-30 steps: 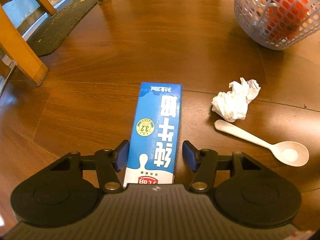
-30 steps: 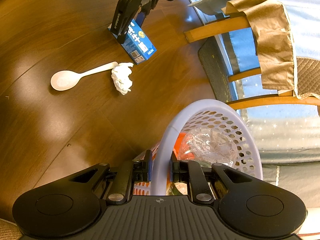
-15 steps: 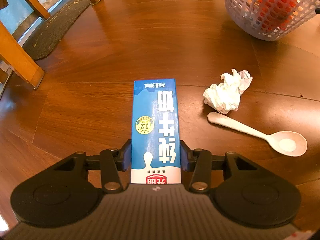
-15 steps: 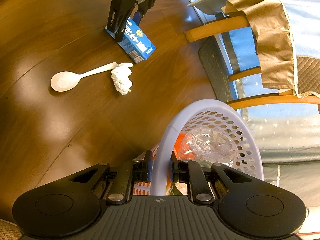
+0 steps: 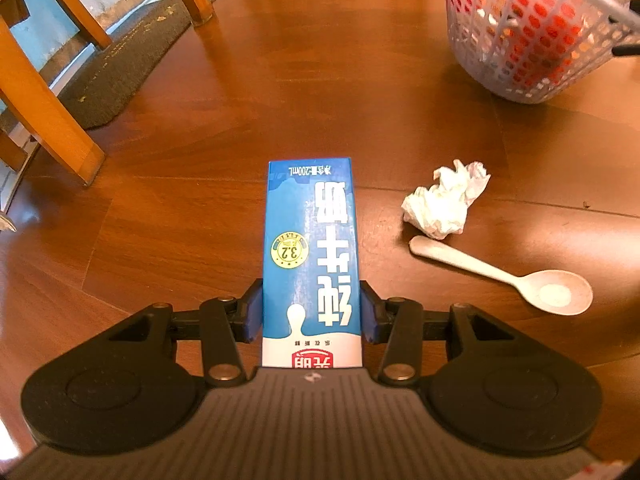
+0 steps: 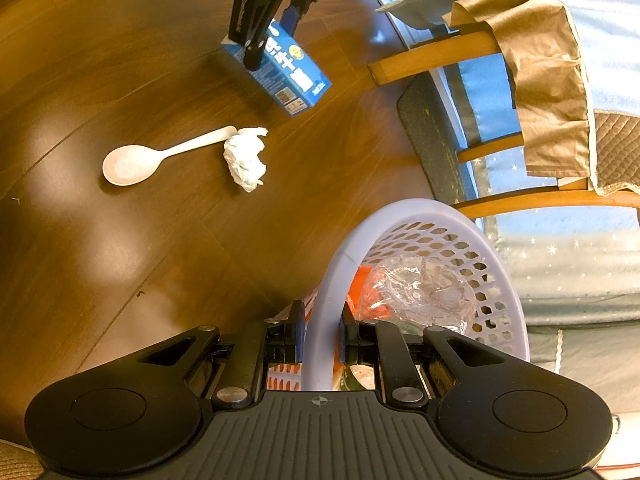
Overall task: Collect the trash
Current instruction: 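Lower the left tool around the milk carton and close it, then carry the milk carton with the left tool into the wastebasket and release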
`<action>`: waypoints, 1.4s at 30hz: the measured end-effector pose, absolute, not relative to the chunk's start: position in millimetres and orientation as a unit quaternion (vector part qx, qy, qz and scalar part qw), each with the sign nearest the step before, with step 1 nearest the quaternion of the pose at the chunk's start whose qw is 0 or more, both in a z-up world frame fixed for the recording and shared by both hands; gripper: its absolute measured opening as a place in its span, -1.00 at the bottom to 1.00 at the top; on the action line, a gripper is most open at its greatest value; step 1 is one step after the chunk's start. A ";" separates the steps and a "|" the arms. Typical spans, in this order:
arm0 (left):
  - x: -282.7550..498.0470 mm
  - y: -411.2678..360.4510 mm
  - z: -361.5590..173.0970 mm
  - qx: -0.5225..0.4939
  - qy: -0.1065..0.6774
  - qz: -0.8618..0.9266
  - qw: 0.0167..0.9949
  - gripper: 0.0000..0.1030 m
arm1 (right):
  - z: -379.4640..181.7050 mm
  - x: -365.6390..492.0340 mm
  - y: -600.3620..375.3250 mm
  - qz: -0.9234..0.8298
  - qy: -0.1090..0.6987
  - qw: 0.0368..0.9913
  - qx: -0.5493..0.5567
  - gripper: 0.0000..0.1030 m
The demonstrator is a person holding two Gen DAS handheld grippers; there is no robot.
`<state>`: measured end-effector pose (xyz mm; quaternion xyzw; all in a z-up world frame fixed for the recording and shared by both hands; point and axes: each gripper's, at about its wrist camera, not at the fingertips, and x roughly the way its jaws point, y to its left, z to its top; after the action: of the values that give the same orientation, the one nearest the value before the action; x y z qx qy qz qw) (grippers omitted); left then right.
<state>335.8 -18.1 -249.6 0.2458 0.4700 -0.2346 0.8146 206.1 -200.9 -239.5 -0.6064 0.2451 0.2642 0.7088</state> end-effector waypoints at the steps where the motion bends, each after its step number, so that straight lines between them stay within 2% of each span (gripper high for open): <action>1: 335.4 -17.7 -246.4 0.246 0.469 -0.235 0.815 -0.20 | -239.5 206.3 -200.9 0.264 0.246 0.709 -0.606 -0.76; 22: 329.5 -39.2 -153.6 0.224 0.402 -0.277 0.843 -0.19 | -238.6 208.5 -202.0 0.264 0.247 0.712 -0.603 -0.76; 42: 328.2 -121.7 -74.2 0.219 0.316 -0.365 0.848 -0.19 | -237.4 200.7 -203.1 0.273 0.242 0.708 -0.605 -0.76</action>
<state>328.2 -121.7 -74.2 0.2190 0.3158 -0.3648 0.8481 200.7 -203.1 -237.4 -0.6051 0.2423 0.2726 0.7076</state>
